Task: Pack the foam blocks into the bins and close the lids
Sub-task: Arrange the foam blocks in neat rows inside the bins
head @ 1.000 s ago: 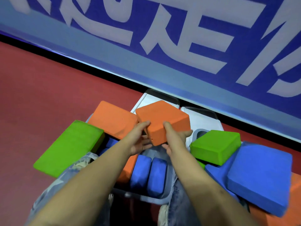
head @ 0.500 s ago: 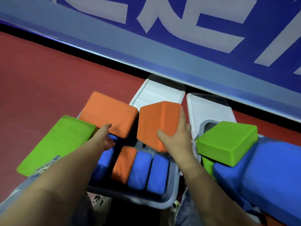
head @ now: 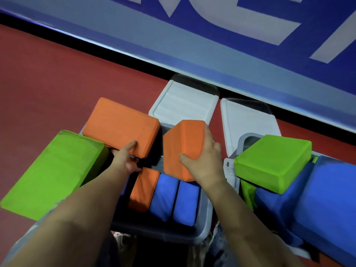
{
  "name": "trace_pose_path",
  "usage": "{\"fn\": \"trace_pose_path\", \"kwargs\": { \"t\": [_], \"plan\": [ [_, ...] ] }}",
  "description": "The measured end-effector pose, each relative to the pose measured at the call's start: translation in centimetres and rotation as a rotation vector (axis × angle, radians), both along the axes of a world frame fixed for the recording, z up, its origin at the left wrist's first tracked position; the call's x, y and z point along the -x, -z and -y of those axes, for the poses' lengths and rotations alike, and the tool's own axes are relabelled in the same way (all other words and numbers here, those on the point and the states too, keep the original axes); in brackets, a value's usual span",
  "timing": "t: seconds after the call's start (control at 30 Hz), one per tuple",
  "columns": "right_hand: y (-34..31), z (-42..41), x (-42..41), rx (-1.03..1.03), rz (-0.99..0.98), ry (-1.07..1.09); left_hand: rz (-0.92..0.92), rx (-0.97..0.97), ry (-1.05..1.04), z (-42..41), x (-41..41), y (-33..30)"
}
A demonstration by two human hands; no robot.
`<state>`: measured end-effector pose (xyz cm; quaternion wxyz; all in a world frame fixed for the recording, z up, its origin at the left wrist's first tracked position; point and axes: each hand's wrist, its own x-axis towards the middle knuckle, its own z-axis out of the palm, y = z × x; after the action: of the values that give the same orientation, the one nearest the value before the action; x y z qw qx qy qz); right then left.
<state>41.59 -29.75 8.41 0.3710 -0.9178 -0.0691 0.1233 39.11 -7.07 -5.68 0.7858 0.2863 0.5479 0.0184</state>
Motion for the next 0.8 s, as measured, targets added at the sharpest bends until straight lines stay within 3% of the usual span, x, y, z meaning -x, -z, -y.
{"fn": "trace_pose_path", "kwargs": {
  "t": [0.3,0.63,0.8],
  "plan": [
    [0.2,-0.1,-0.1,-0.001,-0.019,0.021,0.036,0.0,-0.088,1.8,-0.4,-2.1],
    [-0.5,0.7,-0.3,-0.018,0.011,0.056,0.12,-0.14,-0.126,2.3,-0.3,-10.1],
    [-0.5,1.6,-0.2,0.018,0.031,0.08,0.19,-0.371,-0.134,1.1,1.1,-14.6]
  ]
}}
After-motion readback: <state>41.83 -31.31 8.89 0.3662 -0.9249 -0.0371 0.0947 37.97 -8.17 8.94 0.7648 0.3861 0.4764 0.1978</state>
